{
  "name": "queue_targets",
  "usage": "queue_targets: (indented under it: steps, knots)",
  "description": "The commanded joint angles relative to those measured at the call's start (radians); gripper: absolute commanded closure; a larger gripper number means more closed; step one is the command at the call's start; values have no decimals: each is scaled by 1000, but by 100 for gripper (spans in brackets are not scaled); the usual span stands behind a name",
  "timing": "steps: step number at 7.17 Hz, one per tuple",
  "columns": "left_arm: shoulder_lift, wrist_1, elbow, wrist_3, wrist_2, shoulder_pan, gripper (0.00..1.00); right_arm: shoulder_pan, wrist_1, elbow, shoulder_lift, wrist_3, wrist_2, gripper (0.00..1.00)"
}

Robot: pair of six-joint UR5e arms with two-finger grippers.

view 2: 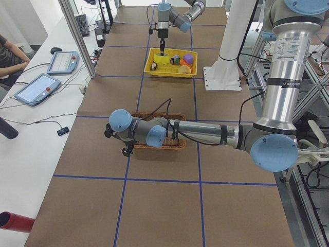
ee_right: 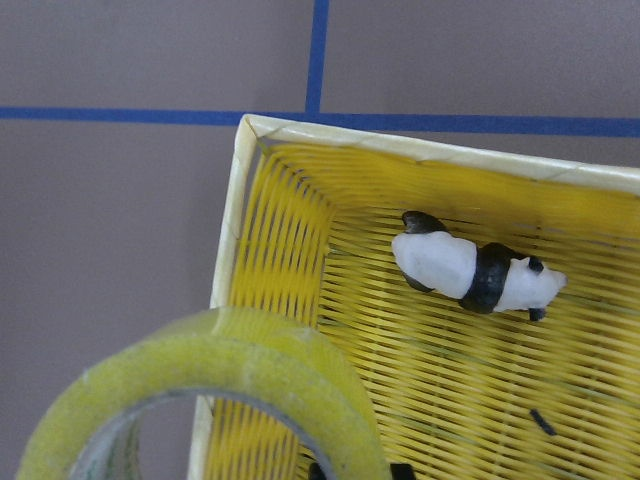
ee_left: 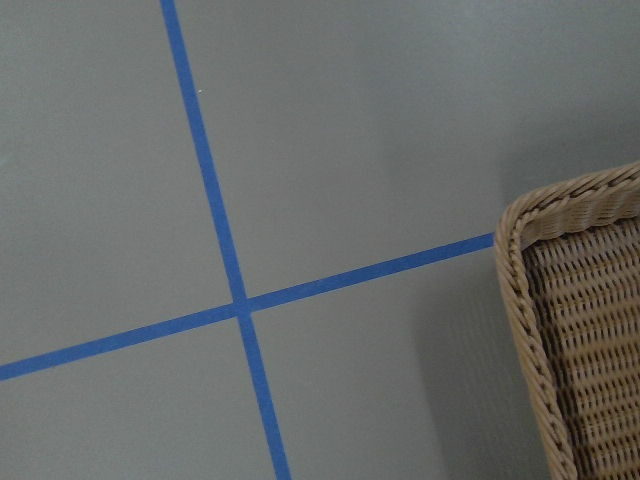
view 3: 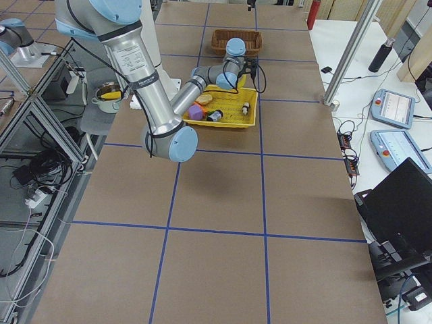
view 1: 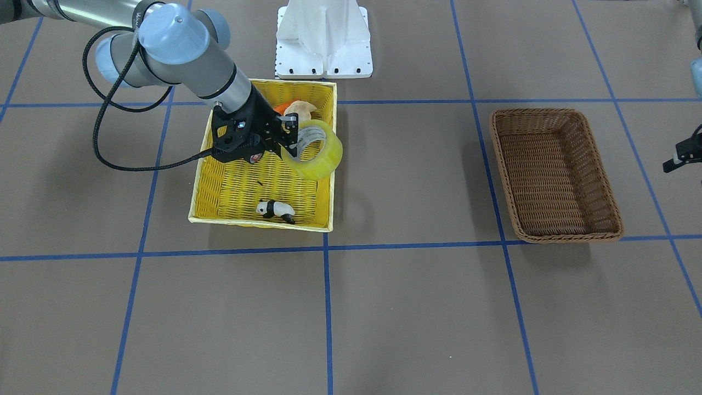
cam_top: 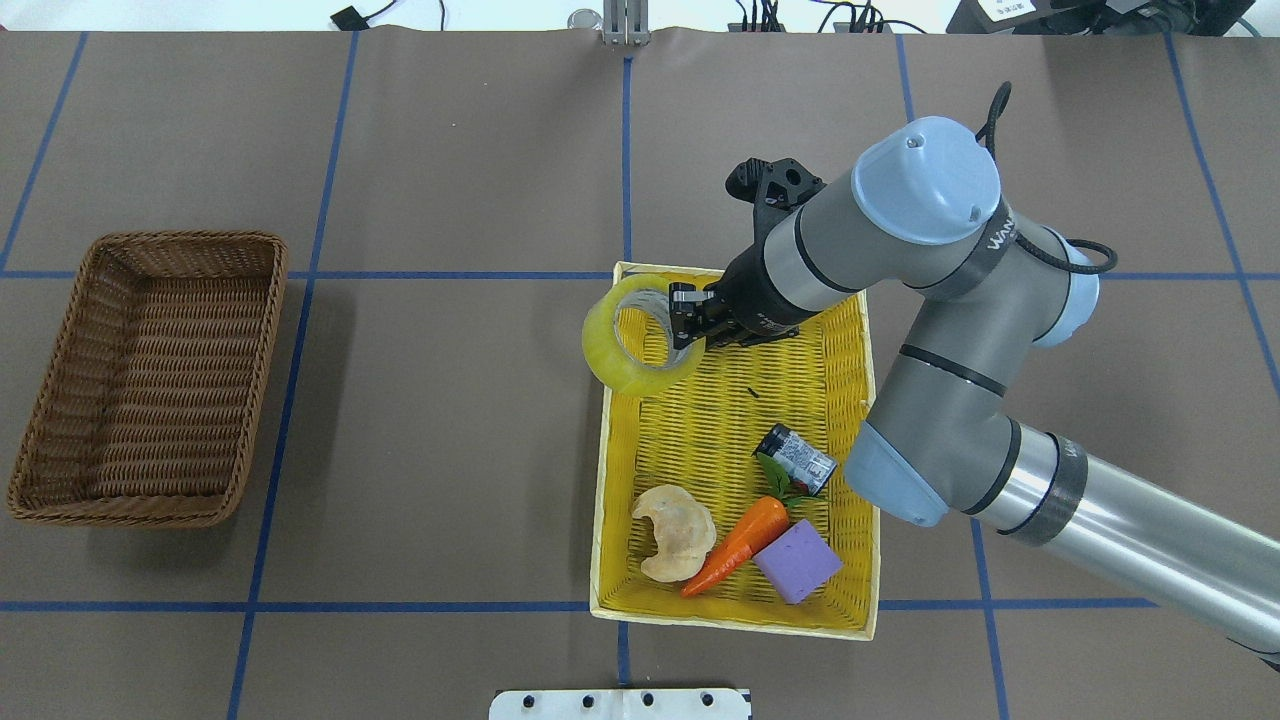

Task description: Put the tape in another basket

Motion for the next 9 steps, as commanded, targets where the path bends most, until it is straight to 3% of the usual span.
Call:
queue_targets:
  steps: [1,3,5,6,7,8,9]
  knots:
    - [-99,-82,1,-231,-29,115,1,-3,180,-3,-11,163,-9,100]
    - [-169,-283,9,-610,-27,215,1,-3,282,-3,-13,224,-52,100]
    - [-240,-517,45,-1045,-12,273,1,-31,480,-49,-16,298,-104,100]
    - [-236,-733,64,-1088,133,318,1,-57,584,-80,-14,368,-174,100]
    - [-239,-907,132,-1092,210,362,1,-74,612,-88,-14,379,-217,100]
    - [-254,-975,150,-1151,211,376,1,-78,614,-92,-10,381,-233,100]
    - [-271,-1069,145,-1393,212,405,1,-81,617,-92,-10,381,-245,100]
